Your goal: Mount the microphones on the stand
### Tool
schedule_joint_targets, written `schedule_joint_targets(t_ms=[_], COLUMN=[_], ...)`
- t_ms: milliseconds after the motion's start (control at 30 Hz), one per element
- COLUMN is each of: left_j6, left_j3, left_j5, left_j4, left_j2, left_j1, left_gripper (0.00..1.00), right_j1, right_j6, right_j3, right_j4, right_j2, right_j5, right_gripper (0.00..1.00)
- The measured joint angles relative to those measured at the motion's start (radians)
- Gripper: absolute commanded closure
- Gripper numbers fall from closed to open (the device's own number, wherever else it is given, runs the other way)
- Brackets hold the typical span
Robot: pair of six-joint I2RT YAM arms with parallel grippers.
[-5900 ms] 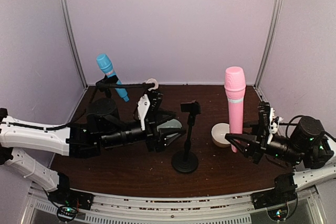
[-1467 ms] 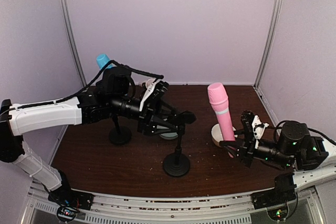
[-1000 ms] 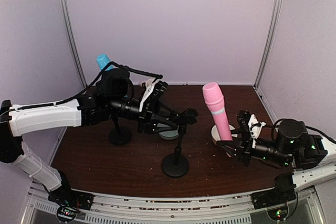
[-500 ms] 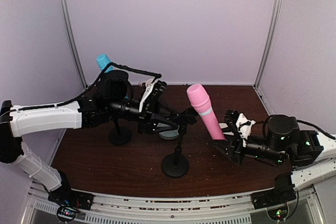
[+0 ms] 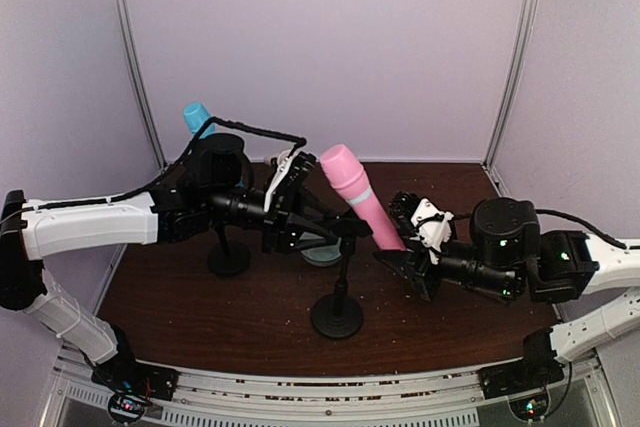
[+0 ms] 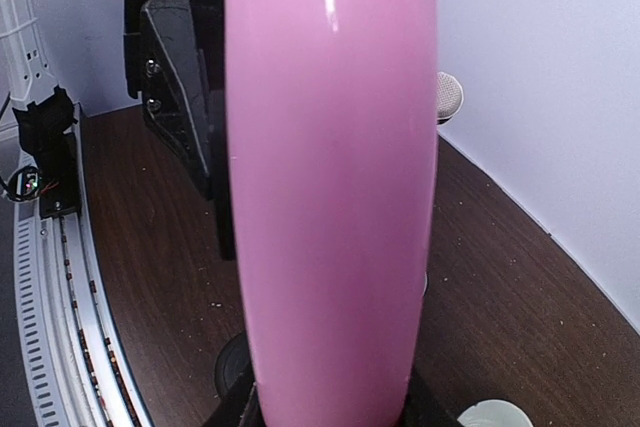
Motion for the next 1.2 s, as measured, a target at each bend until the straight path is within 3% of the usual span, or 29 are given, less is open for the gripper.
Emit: schedule_joint_targets(t_ms=[467, 600, 833, 900, 933, 1200], left_j6=[-0.061, -0.090, -0.102, -0.098, -0.095, -0.105], left_j3=[-0.021, -0.023, -0.047, -0.054, -0.055, -0.074], left_j5=[-0.005, -0.019, -0.071, -0.092, -0.102, -0.226], left_j4=[0.040, 0.052, 0.090, 0.086, 0.082, -0.061], left_j2=[0.000, 0.004, -0.011, -0.028, -0.037, -0.166], left_j1=[0.012, 0.014, 0.004, -0.001, -0.002, -0.004], left_gripper=[0.97, 0.63, 0.38, 0.08, 0.03, 0.02], right_j1=[-0.014, -0.019, -0.024, -0.024, -0.025, -0.041], right_j6=[0.023, 0.029, 0.034, 0.034, 0.034, 0.030], right_j3=[0.091, 0.093, 0.093, 0.093, 0.093, 0.092], right_j4=[-0.041, -0.041, -0.040, -0.039, -0.039, -0.057], right_j2=[0.116, 0.122, 0.122, 0.122, 0.122, 0.100], right_j5=[0.008, 0.017, 0.020, 0.019, 0.019, 0.032], right_gripper=[0.94, 0.93, 0.93, 0.93, 0.93, 0.94])
